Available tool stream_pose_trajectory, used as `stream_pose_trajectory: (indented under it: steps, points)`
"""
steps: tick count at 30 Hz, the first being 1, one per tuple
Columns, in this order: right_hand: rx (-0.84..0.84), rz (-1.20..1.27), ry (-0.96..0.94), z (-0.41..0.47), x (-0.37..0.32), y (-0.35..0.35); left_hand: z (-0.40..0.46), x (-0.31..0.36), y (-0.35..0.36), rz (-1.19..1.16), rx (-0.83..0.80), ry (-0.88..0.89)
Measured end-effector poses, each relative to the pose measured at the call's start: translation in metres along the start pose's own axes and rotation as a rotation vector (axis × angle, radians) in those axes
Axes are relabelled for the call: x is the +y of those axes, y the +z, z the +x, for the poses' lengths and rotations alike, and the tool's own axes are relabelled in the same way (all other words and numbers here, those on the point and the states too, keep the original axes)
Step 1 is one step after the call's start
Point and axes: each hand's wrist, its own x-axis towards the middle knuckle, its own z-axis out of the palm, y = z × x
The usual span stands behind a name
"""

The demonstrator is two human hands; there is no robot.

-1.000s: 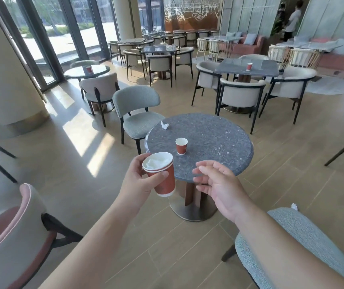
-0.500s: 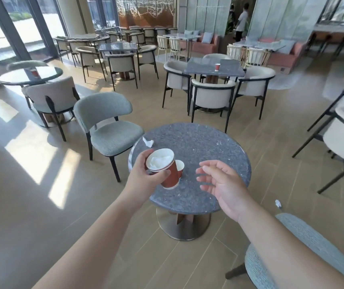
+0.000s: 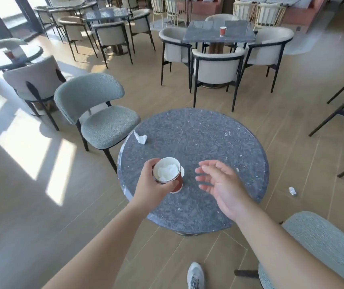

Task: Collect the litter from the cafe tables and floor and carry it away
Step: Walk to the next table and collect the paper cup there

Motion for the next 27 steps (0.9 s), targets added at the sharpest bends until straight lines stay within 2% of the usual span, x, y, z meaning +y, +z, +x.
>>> stream_pose_trajectory:
  steps: [11,19,27]
  points:
    - [-0.027,-0.077,0.17,0.109,0.03,-0.027,0.084,-0.038,0.036,0.109,0.067,-0.119]
    - [0.015,-0.082,0.223,0.143,0.055,-0.028,0.12,-0.075,0.045,0.323,-0.011,-0.065]
    - [0.039,-0.077,0.285,0.151,0.088,-0.028,0.121,-0.131,0.053,0.345,-0.104,-0.145]
